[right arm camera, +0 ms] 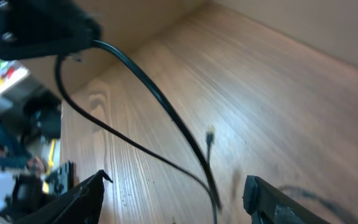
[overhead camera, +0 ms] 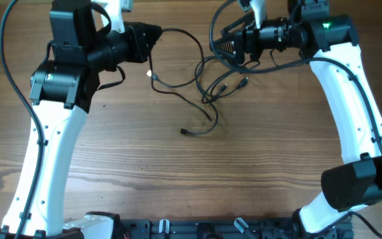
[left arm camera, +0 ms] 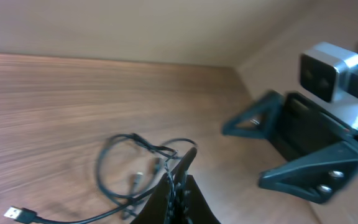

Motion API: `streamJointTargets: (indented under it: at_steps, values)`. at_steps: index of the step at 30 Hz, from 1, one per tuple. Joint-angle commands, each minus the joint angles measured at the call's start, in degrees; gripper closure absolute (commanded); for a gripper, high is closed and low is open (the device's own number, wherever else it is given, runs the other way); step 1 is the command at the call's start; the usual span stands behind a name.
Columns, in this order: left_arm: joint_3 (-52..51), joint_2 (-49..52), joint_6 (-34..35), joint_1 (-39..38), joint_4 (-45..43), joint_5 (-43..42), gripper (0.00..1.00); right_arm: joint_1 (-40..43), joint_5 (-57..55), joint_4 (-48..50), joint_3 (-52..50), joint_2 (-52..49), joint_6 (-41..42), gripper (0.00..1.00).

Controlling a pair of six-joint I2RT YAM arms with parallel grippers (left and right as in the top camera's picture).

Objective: Untangle cables

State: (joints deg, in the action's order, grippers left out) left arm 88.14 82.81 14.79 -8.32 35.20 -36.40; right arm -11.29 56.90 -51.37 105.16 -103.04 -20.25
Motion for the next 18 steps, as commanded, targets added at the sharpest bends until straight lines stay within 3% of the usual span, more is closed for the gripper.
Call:
streamJointTargets:
  at_steps: [1,7,10,12,18]
  values:
    - [1.5,-1.0,-1.5,-0.7,-0.2,-13.2,0.96,-2.1,8.3,-0.1,0.8,0.2,-13.8,0.26]
    - [1.5,-0.6,-1.5,-2.4,-0.2,-14.8,0.96,-6.2,9.2,0.2,0.8,0.2,-15.7,0.29]
    - [1.5,-0.5,-1.0,-2.9,-0.2,-14.8,0.96,-7.9,9.2,1.3,0.8,0.2,-14.4,0.47]
    - [1.5,-0.3,-1.1,-3.3,-0.2,-14.8,0.93,-8.4,9.2,3.5,0.8,0.2,-10.2,0.64]
    - [1.4,0.0,-1.1,-3.5,-0.2,-14.5,0.91,-7.8,7.5,10.9,0.8,0.2,4.9,0.96]
